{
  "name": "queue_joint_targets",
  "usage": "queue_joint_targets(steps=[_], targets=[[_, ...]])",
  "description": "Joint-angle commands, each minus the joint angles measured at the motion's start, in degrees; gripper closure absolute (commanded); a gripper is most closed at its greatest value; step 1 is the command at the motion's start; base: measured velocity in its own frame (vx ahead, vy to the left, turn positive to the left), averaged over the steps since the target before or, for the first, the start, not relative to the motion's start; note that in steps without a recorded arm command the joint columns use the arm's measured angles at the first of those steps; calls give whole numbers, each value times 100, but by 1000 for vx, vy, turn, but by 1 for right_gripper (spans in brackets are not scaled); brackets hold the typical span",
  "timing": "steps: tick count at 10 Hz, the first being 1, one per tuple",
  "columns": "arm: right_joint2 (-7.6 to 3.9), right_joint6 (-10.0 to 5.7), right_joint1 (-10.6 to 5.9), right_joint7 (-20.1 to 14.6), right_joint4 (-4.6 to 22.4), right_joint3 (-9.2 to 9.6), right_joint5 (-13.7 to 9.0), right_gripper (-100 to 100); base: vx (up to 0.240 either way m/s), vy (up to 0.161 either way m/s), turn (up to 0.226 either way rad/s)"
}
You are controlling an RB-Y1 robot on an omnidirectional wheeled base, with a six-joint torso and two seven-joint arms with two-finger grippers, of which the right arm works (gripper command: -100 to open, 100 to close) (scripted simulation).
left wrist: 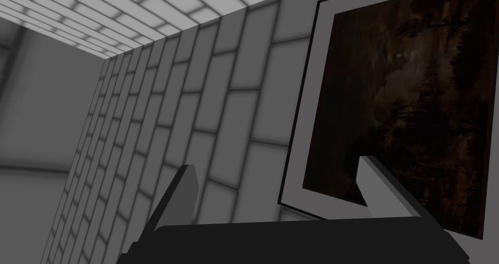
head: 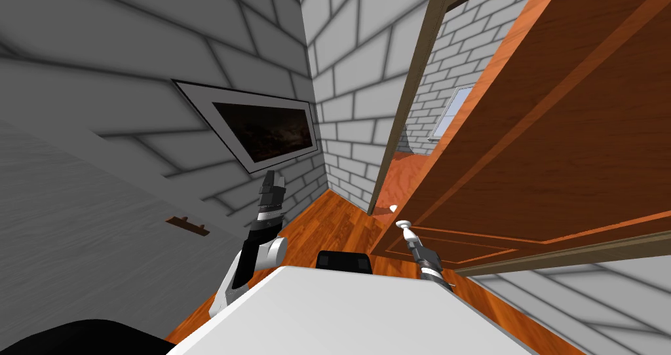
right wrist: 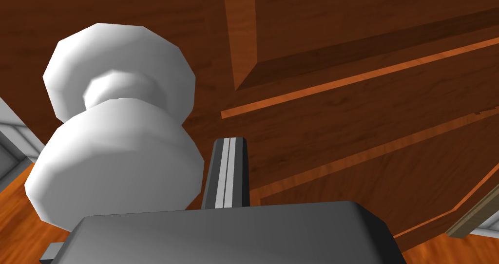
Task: Pull the door open
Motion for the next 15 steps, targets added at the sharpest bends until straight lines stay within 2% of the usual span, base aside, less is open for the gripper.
queue_joint_targets(steps=[1,2,3,9,15], targets=[[22,-32,-22,1,-45,37,21,100,0,0,0],[22,-32,-22,1,-45,37,21,100,0,0,0],[4,-148,-42,-59,57,123,101,-100,-159,-57,151],[14,-567,-161,-226,223,472,388,-100,-187,-59,105],[19,-798,-226,-319,314,664,546,-100,-95,-28,61]])
